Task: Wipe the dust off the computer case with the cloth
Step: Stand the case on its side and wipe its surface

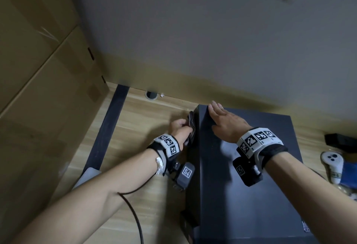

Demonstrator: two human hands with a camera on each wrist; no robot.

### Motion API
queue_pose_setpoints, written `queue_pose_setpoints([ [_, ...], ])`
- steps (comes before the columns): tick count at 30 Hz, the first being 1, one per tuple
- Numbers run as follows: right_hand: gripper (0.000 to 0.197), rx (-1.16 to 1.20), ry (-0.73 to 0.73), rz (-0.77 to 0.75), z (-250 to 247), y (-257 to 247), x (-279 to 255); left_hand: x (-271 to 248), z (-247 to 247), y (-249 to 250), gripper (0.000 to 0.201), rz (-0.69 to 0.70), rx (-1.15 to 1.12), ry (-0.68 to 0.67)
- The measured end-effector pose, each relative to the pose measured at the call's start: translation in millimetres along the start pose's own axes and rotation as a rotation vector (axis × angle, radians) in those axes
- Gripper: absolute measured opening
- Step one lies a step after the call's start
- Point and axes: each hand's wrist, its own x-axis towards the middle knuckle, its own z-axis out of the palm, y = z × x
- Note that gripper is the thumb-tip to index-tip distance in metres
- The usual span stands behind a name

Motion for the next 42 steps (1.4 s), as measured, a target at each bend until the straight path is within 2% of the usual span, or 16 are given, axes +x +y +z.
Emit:
queue_pose_setpoints([
  [5,0.071,-0.003,0.01,-0.007,2,0,2,19,5,15,0.029,0.029,-0.087,-0.064],
  [8,0.07,0.02,0.005,-0.019,3,2,2,26,8,8,0.03,0.017,-0.034,-0.154],
  [11,0.071,0.029,0.003,-0.033,2,5,3,29,11,4,0.044,-0.098,0.051,-0.218],
  [15,0.071,0.014,0.004,-0.033,3,5,2,53,13,-16,0.051,-0.199,0.156,-0.181],
  [17,0.071,0.014,0.009,-0.028,4,4,2,37,8,-13,0.05,-0.209,0.183,-0.167],
  [19,0.071,0.006,0.011,-0.026,4,3,3,11,2,-11,0.047,-0.182,0.191,-0.222],
  [24,0.071,-0.011,0.0,-0.018,3,2,4,-12,-5,-50,0.048,-0.261,0.213,-0.228],
  [29,0.072,-0.023,-0.007,-0.005,2,0,1,-36,-20,-72,0.039,-0.316,0.177,-0.319],
  [31,0.072,-0.021,-0.014,0.001,2,-1,0,-42,-23,-71,0.035,-0.331,0.145,-0.322],
  [34,0.072,-0.019,-0.015,0.006,1,-1,0,-44,-22,-59,0.032,-0.278,0.087,-0.316],
  [42,0.072,-0.008,-0.013,-0.01,1,2,2,-42,-10,5,0.04,-0.187,-0.056,-0.33],
])
